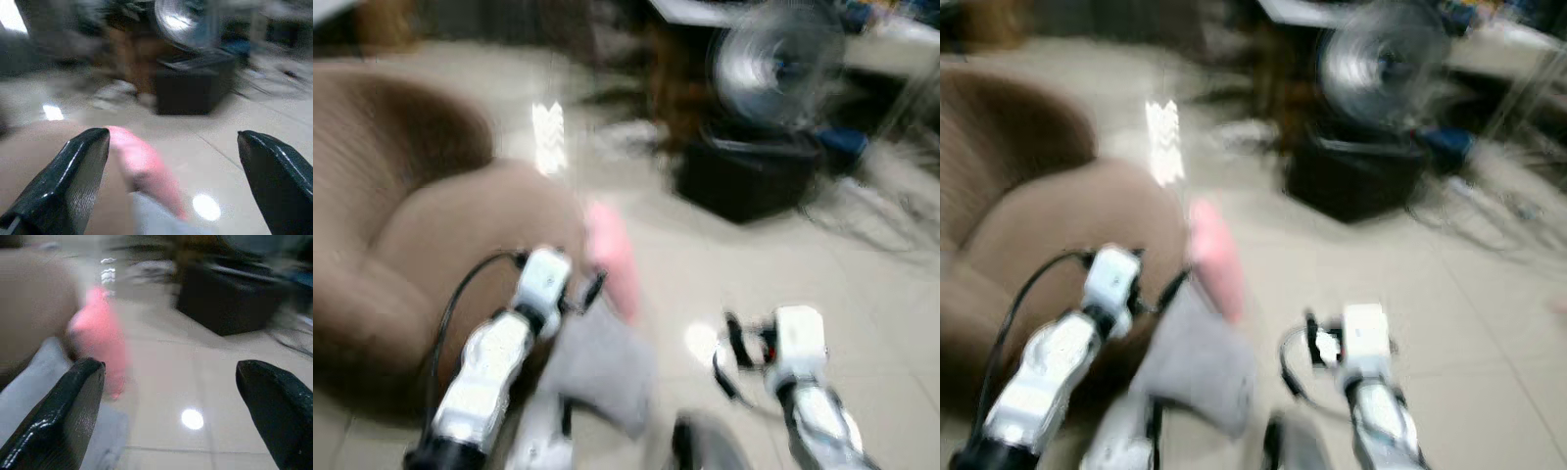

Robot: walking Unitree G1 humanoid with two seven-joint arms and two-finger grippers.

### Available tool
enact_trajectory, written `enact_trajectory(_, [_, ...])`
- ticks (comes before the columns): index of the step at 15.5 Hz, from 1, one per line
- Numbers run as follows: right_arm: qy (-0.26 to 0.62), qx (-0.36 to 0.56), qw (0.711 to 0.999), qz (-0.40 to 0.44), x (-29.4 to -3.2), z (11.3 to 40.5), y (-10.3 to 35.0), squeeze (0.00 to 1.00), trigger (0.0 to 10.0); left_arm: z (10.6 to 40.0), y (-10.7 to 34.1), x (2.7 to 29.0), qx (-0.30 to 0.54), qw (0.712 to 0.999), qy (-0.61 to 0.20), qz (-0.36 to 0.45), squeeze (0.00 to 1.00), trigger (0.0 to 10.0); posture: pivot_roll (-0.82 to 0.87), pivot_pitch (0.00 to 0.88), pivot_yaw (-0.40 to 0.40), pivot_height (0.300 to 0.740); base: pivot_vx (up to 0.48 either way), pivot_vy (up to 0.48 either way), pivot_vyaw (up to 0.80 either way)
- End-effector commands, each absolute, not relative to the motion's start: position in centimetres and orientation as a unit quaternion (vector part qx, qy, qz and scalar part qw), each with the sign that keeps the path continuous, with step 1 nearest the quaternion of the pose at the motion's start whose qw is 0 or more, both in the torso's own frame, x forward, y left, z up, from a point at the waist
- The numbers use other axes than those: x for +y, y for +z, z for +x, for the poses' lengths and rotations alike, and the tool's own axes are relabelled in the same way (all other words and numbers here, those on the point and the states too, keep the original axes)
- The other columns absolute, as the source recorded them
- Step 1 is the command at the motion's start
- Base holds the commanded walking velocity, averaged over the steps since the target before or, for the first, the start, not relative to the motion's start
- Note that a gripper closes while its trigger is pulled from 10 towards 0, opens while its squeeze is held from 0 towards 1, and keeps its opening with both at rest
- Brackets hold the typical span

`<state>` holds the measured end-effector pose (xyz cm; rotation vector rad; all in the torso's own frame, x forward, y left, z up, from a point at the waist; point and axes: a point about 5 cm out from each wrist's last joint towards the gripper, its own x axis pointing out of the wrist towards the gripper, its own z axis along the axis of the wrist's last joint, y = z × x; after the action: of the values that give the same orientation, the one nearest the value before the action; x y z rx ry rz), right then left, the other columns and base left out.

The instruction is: Move the pillow to the sofa from floor

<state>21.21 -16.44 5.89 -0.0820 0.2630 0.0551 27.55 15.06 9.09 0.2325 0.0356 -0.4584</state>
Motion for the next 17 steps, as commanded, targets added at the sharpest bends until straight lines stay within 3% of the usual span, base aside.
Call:
enact_trajectory(1, [0.021, 0.126, 0.991, -0.037, -16.35, 21.18, 6.04, 0.0, 10.0, 27.32, 8.12, 15.13, 0.043, 0.965, -0.23, 0.119, 0.0, 10.0, 0.06, 0.036, -0.056, 0.575, 0.0, 0.0, 0.0])
enact_trajectory(10, [0.018, 0.124, 0.991, -0.04, -16.26, 21.47, 5.75, 0.0, 10.0, 27.95, 8.3, 14.61, 0.039, 0.963, -0.245, 0.106, 0.0, 10.0, 0.06, 0.026, -0.049, 0.57, 0.235, 0.0, 0.0])
enact_trajectory(15, [0.012, 0.124, 0.992, -0.034, -16.31, 21.14, 5.72, 0.0, 10.0, 28.11, 8.33, 14.57, 0.04, 0.963, -0.246, 0.106, 0.0, 10.0, 0.06, 0.042, -0.039, 0.57, 0.325, 0.0, -0.76])
enact_trajectory(17, [0.012, 0.123, 0.992, -0.035, -16.35, 21.06, 5.72, 0.0, 10.0, 28.18, 8.32, 14.71, 0.041, 0.962, -0.245, 0.111, 0.0, 10.0, 0.05, 0.049, -0.034, 0.57, 0.326, 0.0, 0.0])
